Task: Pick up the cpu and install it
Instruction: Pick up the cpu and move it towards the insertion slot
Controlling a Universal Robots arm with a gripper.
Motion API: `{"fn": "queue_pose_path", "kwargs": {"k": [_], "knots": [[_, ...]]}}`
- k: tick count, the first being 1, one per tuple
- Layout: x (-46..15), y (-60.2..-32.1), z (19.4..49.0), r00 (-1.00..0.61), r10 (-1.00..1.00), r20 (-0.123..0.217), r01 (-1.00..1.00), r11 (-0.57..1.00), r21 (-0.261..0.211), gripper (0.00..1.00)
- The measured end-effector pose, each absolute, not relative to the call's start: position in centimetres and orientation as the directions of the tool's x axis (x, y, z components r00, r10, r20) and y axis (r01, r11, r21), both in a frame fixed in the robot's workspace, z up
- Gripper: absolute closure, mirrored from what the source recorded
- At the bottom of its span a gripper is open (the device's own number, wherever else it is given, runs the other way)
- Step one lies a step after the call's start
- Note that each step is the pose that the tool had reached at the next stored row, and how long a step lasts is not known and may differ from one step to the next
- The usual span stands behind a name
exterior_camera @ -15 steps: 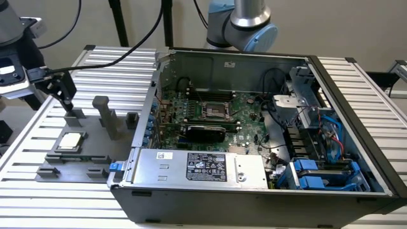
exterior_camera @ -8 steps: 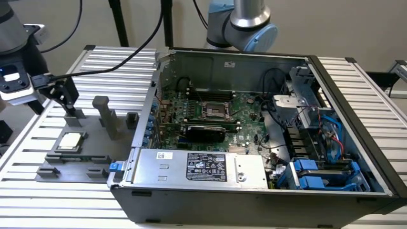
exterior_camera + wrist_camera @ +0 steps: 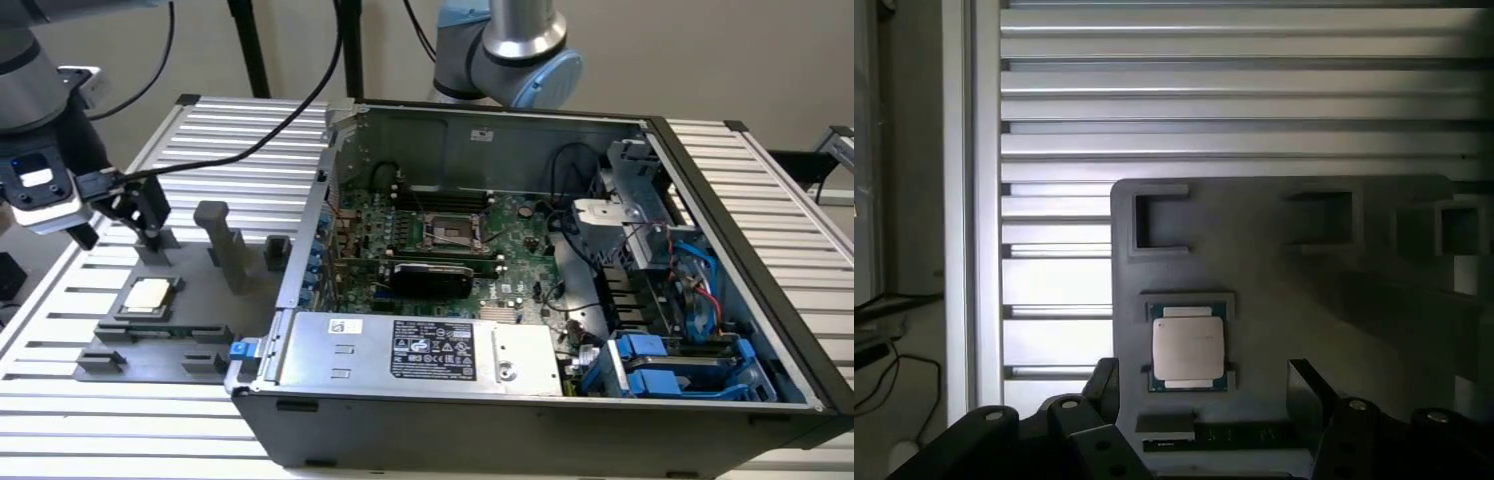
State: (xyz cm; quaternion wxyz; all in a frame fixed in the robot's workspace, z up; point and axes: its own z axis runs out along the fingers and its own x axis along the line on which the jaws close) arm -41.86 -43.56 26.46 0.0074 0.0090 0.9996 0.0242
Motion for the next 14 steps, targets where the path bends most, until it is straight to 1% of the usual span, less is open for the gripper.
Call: {"fn": "queue_pose_path", "kwargs": {"k": [14], "knots": [[-41.9, -43.8, 23.9, -1.0, 0.017, -0.015, 0.017, 0.999, 0.049, 0.23]]}}
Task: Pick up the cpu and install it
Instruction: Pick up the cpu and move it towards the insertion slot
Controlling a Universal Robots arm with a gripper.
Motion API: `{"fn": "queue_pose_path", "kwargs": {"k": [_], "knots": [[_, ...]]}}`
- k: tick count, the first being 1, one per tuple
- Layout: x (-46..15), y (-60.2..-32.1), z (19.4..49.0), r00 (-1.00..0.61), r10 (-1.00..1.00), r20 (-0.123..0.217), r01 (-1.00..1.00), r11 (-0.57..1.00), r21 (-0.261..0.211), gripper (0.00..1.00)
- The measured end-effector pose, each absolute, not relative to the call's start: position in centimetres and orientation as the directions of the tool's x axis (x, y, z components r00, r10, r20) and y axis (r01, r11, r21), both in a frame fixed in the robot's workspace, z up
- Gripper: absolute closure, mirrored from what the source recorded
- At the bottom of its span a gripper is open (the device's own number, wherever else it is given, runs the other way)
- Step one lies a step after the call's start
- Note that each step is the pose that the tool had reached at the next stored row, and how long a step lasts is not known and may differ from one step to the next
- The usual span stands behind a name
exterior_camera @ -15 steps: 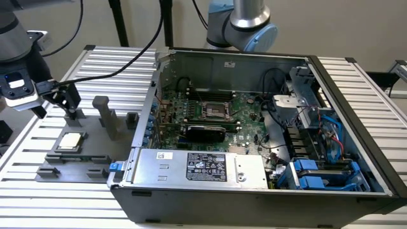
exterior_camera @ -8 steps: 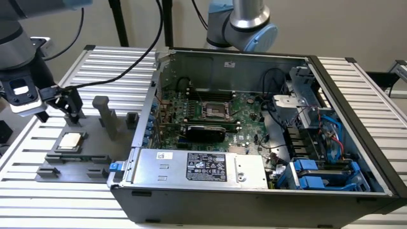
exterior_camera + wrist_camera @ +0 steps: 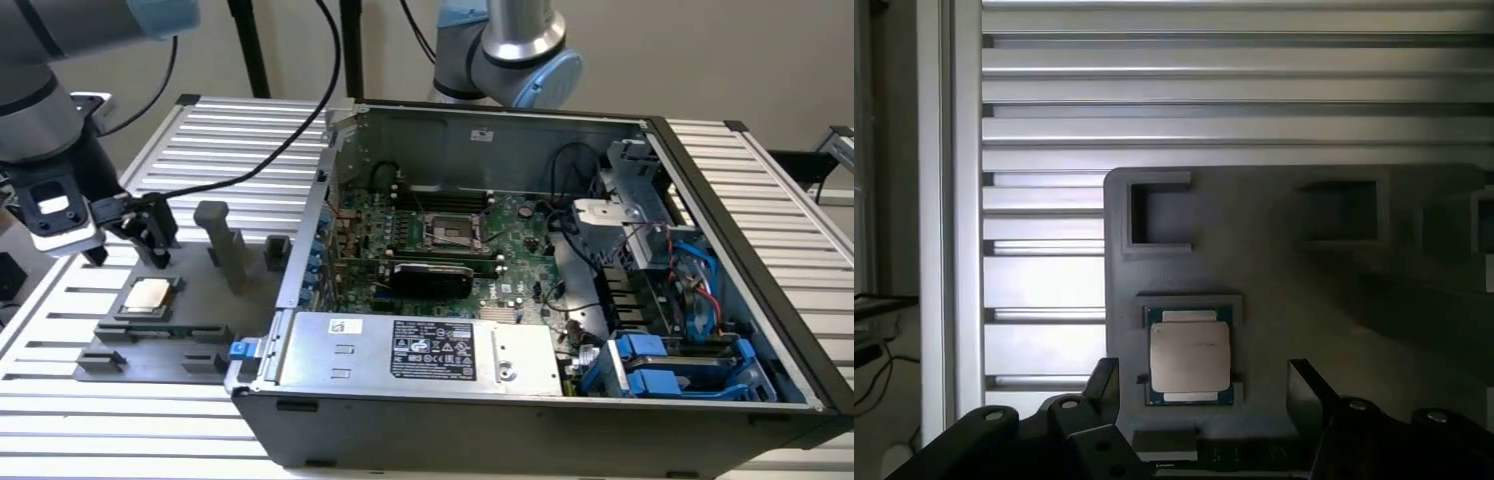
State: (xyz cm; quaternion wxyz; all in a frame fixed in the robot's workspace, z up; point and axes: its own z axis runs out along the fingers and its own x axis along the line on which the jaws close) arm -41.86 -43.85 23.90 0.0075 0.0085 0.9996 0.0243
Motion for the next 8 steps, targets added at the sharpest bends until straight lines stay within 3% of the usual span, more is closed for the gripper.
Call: {"fn": "queue_pose_path", "kwargs": {"k": [8], "knots": [[-41.9, -44.1, 22.4, -1.0, 0.017, -0.014, 0.017, 0.999, 0.049, 0.23]]}}
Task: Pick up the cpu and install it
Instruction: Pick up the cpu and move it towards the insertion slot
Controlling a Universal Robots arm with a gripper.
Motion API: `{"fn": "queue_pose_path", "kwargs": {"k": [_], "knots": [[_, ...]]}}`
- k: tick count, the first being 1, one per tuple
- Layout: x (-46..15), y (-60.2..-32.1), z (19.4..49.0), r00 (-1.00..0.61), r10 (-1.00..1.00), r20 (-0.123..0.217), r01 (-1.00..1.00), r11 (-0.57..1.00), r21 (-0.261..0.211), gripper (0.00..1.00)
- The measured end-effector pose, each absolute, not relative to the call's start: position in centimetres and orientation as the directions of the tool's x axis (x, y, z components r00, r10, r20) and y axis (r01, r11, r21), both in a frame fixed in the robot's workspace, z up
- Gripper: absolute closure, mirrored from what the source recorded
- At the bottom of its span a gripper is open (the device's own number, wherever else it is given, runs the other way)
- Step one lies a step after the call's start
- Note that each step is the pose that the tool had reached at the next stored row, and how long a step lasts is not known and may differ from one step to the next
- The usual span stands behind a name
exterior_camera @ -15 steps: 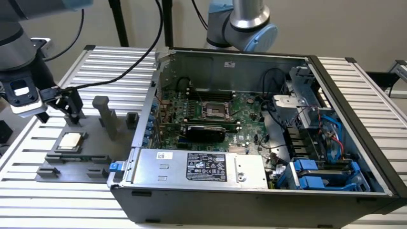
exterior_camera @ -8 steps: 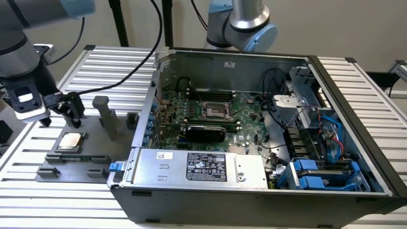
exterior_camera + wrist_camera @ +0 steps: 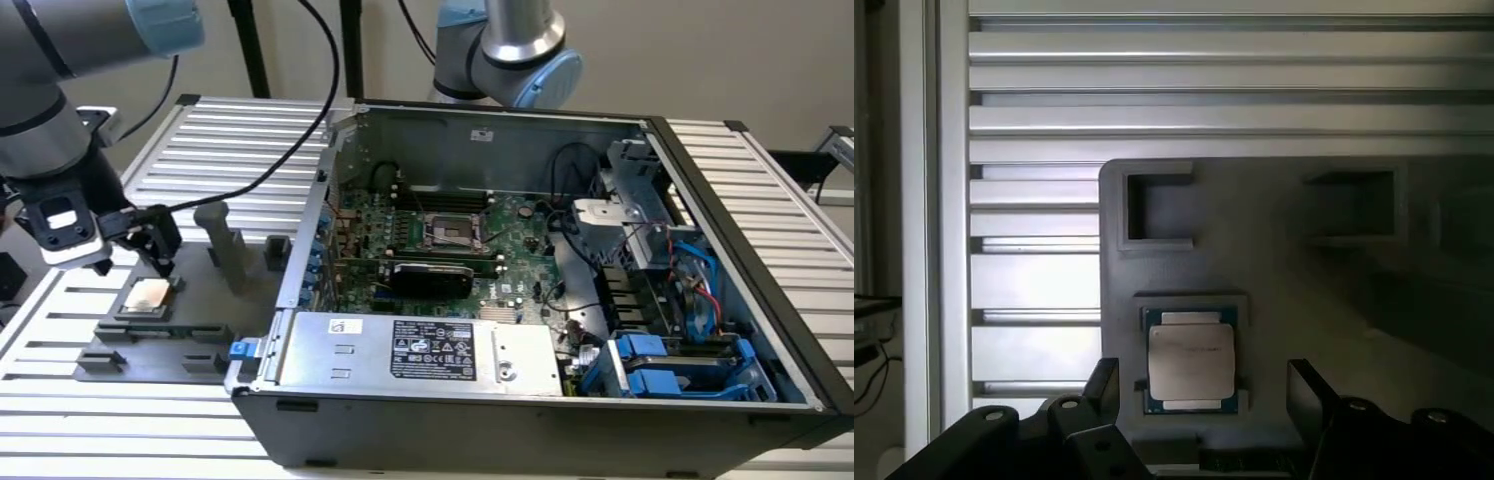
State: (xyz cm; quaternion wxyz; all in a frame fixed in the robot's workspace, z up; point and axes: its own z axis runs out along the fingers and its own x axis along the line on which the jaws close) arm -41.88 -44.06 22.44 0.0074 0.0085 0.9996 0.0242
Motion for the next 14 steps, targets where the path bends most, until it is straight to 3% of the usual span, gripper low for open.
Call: {"fn": "queue_pose_path", "kwargs": {"k": [14], "knots": [[-42.1, -44.3, 19.9, -1.0, 0.017, -0.015, 0.017, 0.999, 0.049, 0.23]]}}
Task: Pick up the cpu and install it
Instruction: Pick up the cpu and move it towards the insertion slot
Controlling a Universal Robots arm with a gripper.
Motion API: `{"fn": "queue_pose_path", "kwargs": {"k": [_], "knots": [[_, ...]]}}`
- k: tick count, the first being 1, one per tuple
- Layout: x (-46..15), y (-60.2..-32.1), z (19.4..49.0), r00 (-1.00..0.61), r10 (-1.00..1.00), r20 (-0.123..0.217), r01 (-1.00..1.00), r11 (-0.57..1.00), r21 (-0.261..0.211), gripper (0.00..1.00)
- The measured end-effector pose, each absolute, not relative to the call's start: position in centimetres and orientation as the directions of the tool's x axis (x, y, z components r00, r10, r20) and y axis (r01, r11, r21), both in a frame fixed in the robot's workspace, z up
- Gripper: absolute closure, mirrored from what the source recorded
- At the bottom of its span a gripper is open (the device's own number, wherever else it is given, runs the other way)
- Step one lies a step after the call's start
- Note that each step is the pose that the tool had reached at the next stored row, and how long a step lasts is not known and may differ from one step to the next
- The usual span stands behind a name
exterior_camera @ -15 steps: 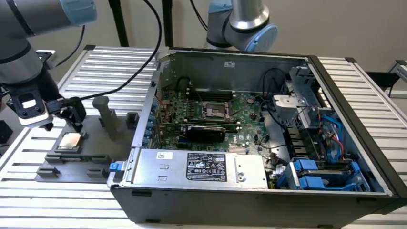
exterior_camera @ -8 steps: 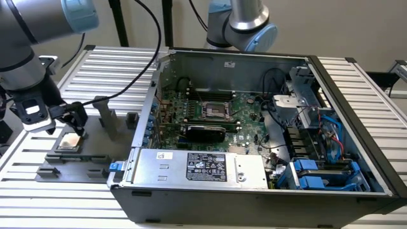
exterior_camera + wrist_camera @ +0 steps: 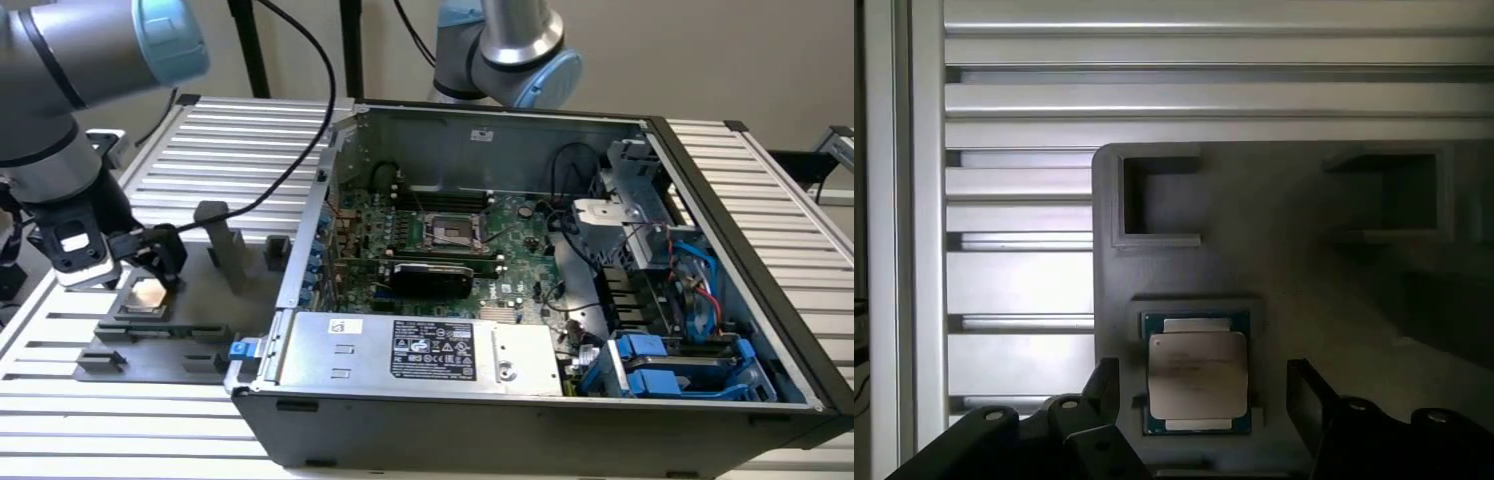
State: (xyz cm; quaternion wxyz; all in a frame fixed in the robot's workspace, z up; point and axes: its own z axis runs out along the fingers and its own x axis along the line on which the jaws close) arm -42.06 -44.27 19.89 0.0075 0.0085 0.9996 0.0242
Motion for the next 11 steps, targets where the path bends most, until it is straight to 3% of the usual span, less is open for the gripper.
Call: {"fn": "queue_pose_path", "kwargs": {"k": [11], "knots": [[-42.2, -44.3, 18.5, -1.0, 0.024, -0.014, 0.023, 0.999, 0.048, 0.23]]}}
